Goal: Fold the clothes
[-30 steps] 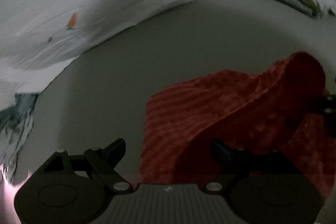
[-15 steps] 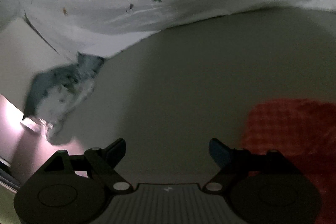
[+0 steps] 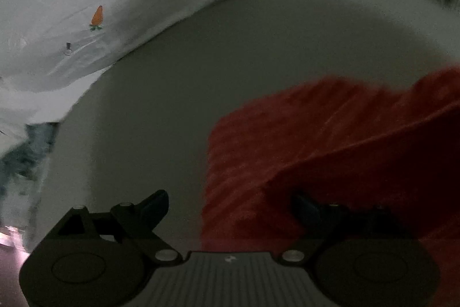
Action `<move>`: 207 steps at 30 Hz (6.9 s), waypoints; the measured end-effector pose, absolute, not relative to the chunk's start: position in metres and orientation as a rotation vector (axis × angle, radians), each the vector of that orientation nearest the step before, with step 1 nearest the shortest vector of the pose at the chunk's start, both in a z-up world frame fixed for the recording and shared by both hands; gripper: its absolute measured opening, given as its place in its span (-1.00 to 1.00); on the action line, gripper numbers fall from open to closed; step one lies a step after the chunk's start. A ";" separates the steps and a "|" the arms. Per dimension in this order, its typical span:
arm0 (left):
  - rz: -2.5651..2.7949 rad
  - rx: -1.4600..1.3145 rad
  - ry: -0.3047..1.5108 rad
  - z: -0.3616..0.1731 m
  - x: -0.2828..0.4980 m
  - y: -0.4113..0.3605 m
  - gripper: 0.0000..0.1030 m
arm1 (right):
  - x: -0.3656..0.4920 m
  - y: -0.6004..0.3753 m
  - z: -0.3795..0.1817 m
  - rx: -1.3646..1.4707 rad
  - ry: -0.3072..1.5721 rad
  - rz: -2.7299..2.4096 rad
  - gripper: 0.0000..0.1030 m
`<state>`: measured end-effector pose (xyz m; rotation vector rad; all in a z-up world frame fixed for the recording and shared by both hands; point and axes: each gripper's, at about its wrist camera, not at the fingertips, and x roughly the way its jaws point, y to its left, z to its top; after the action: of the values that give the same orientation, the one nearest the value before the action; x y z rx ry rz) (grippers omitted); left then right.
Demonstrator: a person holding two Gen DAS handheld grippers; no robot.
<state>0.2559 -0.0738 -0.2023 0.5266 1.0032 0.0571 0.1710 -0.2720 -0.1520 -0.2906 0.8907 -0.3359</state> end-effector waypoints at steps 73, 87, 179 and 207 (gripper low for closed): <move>0.203 -0.205 1.009 -0.203 0.412 0.181 0.81 | 0.462 -0.116 -0.184 -0.479 0.835 0.400 -0.16; 0.176 -0.186 0.986 -0.200 0.402 0.184 0.83 | 0.485 -0.175 -0.161 -0.339 0.777 0.313 -0.98; 0.212 0.066 0.959 -0.216 0.261 0.065 0.46 | 0.278 -0.178 -0.202 -0.788 0.632 0.416 -0.30; 0.396 0.023 1.001 -0.183 0.172 0.126 0.57 | 0.247 -0.149 -0.157 -0.554 0.716 0.710 0.05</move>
<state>0.1722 0.1260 -0.1833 0.0227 1.0008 0.3961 0.2471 -0.1494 -0.1566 -0.5543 0.7160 0.7098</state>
